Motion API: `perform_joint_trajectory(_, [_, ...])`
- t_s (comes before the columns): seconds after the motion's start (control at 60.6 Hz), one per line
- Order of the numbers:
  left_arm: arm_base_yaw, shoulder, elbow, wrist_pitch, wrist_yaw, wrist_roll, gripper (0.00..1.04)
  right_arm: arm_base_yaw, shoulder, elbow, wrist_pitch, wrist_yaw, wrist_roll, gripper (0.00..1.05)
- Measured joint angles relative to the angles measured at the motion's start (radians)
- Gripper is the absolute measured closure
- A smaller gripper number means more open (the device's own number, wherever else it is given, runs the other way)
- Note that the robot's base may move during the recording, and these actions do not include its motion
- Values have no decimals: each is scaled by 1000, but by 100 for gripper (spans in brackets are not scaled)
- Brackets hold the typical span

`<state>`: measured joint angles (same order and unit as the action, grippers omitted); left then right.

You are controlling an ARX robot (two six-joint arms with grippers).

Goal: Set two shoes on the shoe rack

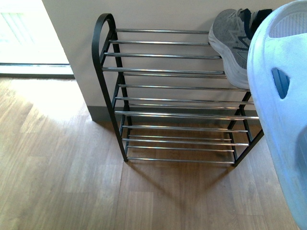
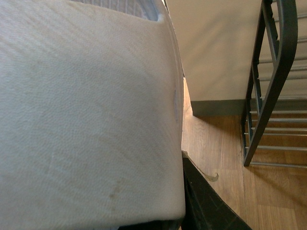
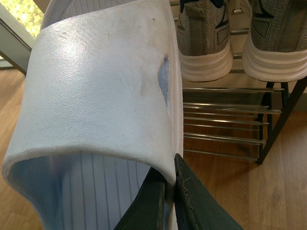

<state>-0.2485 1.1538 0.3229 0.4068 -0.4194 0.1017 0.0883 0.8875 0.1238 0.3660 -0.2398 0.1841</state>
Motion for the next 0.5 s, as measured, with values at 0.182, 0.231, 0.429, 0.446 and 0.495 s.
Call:
perform_joint_trajectory(0.182, [0,0,0,0,0,0,103,16,31,-40,188,7,12,103])
perform_joint_trajectory(0.231, [0,0,0,0,1,0,103,54,23,-45,288,43,27,103])
perform_joint_trajectory(0.429, [0,0,0,0,1,0,103,246,105,166,205,202,89,103])
perform_joint_trajectory(0.446, [0,0,0,0,0,0,103,257,117,180,200,209,90,103])
perform_joint_trajectory(0.495, [0,0,0,0,0,0,103,303,170,238,180,236,98,103])
